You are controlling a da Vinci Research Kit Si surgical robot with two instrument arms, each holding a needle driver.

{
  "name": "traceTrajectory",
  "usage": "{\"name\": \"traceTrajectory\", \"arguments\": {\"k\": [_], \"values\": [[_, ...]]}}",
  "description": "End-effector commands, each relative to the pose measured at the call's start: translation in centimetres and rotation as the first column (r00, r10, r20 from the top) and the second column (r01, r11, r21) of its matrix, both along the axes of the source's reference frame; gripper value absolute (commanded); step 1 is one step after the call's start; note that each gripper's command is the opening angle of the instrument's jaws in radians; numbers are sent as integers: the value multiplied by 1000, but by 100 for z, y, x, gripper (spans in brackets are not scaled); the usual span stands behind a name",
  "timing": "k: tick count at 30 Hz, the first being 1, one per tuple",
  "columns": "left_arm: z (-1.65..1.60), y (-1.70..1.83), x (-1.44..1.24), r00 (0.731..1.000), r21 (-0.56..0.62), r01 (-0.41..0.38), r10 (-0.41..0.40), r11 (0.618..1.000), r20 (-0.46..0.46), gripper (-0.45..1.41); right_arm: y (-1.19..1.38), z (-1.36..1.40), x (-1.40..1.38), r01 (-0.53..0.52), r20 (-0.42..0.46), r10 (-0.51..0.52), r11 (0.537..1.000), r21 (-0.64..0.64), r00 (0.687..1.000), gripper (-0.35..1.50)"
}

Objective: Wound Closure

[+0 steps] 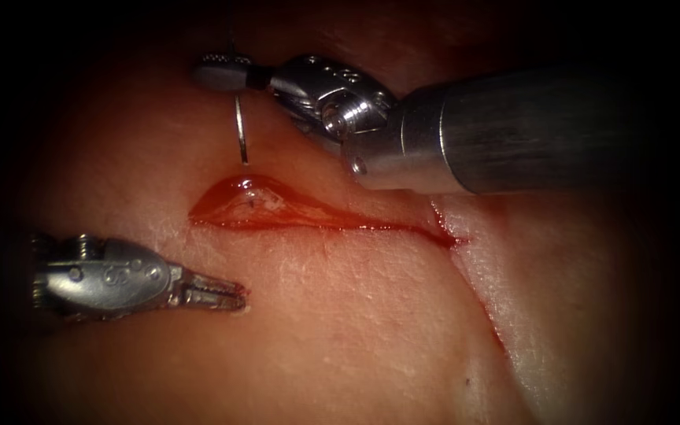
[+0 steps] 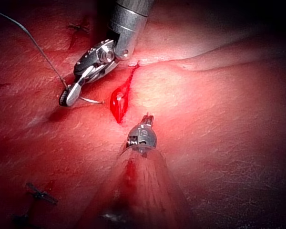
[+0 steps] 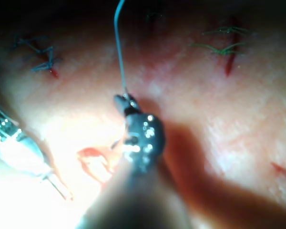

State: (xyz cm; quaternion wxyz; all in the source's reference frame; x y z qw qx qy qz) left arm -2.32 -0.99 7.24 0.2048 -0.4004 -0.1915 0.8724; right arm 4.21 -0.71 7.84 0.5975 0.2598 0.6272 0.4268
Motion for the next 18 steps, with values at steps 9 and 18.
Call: {"name": "traceTrajectory", "arguments": {"k": [9,18], "values": [[6,-3,-3,1000,1,-3,3,1000,-1,-27,-38,-1,8,55,-13,-55,997,44,998,-35],[6,-3,-3,1000,1,-3,3,1000,-1,-27,-55,-11,-2,75,-24,-74,996,43,997,-35]]}}
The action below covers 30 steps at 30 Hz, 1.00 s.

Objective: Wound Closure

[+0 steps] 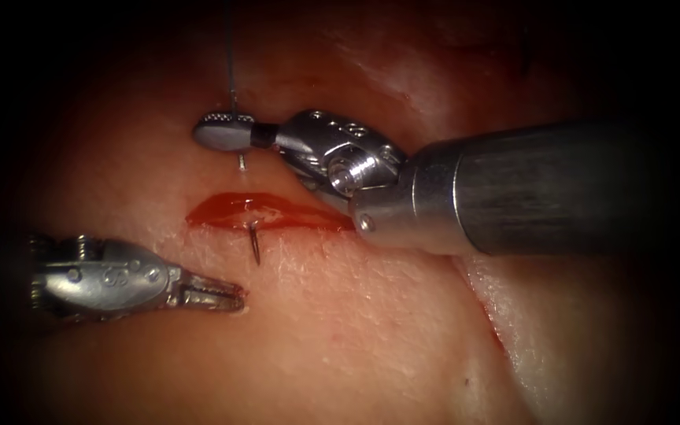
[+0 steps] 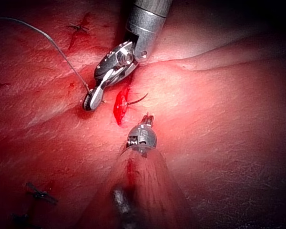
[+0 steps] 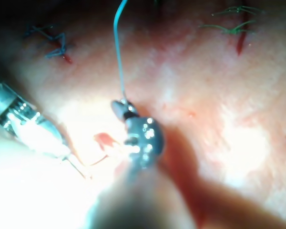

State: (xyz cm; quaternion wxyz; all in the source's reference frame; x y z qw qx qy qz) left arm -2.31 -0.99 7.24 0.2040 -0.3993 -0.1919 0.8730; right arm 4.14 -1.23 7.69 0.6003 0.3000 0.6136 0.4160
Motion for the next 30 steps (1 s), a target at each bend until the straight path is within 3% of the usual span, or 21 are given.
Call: {"name": "traceTrajectory", "arguments": {"k": [1,12,14,16,17,19,20,24,30], "values": [[6,-3,-4,1000,1,-1,1,1000,1,-27,-6,2,4,5,0,-5,1000,-1,1000,-35],[-4,1,-3,1000,10,-3,2,1000,4,-27,-19,-6,2,18,0,-18,1000,0,1000,-35],[-9,3,-4,1000,1,-5,5,1000,3,-27,-18,-7,2,17,0,-17,1000,0,1000,-10],[-13,4,-6,1000,-11,-13,13,1000,4,-22,-17,-7,2,15,4,-15,1000,1,1000,47],[-16,4,-7,1000,-17,-18,18,1000,5,-13,-16,-7,1,-2,11,2,1000,-4,1000,86],[-21,6,-10,1000,-28,-13,14,1000,14,2,-13,-5,0,-44,37,45,999,-27,998,123],[-23,7,-13,1000,-39,-12,13,999,21,10,-11,-4,0,-53,46,54,998,-26,997,131],[-27,10,-20,999,-80,-17,20,997,37,32,-5,-3,-11,-56,49,57,998,-24,997,133],[-26,13,-19,999,-123,-24,30,992,43,34,8,-2,-30,-32,34,33,999,-17,999,133]]}}
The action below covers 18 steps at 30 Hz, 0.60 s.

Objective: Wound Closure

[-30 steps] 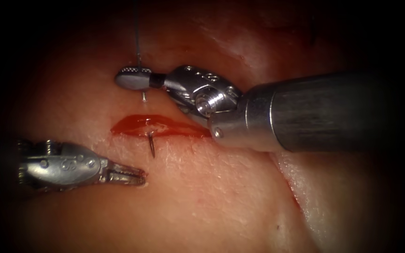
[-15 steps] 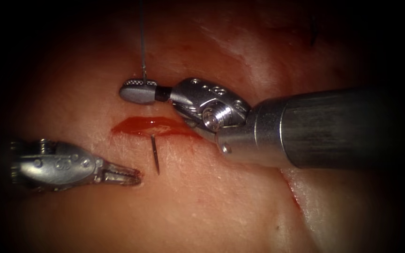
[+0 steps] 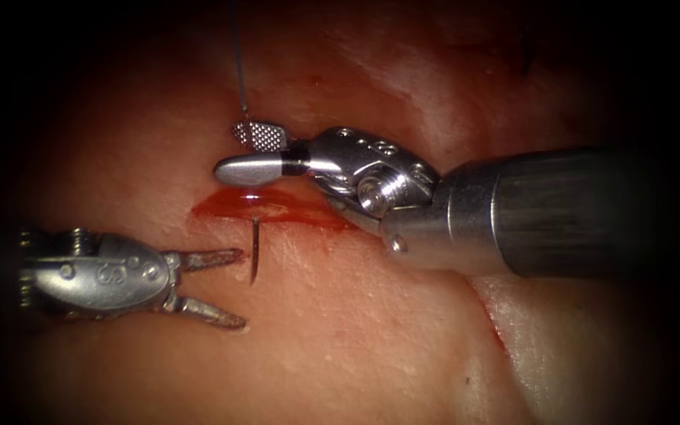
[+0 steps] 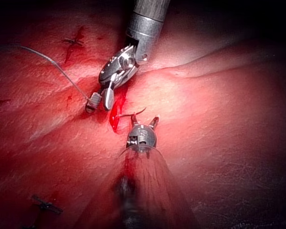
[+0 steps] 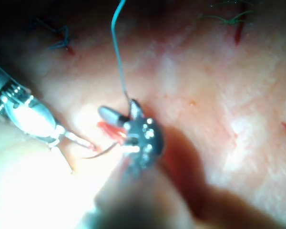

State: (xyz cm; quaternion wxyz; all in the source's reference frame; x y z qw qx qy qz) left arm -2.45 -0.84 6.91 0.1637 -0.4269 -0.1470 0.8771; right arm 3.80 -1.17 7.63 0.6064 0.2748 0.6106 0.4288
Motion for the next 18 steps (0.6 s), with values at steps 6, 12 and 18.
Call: {"name": "traceTrajectory", "arguments": {"k": [6,12,18], "values": [[8,-1,-2,1000,-44,-30,31,999,8,30,8,5,-7,24,-16,-24,1000,2,1000,133],[8,-1,-13,999,-88,-30,33,996,33,24,8,3,-15,29,-20,-29,1000,3,999,131],[6,2,-20,998,-155,-23,33,988,60,22,5,6,-33,41,-25,-41,999,0,999,130]]}}
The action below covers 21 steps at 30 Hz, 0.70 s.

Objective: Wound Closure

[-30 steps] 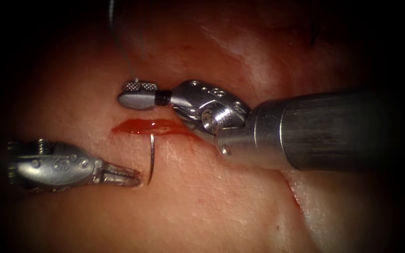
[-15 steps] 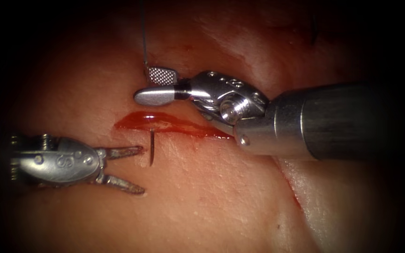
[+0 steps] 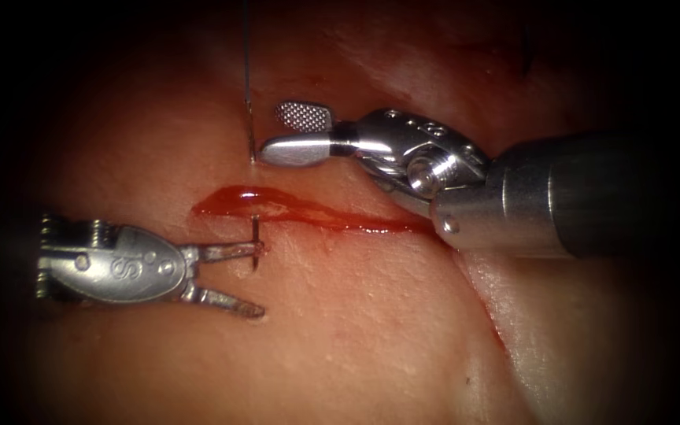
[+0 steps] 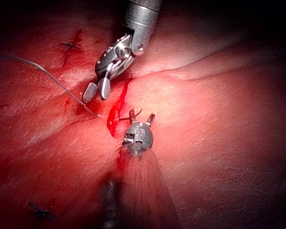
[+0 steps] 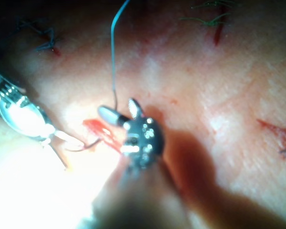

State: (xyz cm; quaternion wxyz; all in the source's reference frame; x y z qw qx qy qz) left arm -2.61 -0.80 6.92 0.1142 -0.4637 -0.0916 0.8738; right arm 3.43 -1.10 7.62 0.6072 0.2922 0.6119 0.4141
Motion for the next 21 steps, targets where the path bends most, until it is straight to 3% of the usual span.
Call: {"name": "traceTrajectory", "arguments": {"k": [1,14,21], "values": [[5,-1,-4,1000,-12,8,-8,1000,2,22,-3,7,0,4,-3,-4,1000,-2,1000,130],[16,2,-12,999,-35,40,-41,999,-7,24,-6,9,-4,-25,21,25,1000,-4,999,128],[21,12,-13,999,-36,39,-39,999,-7,5,-6,8,-5,-31,25,31,999,-9,999,128]]}}
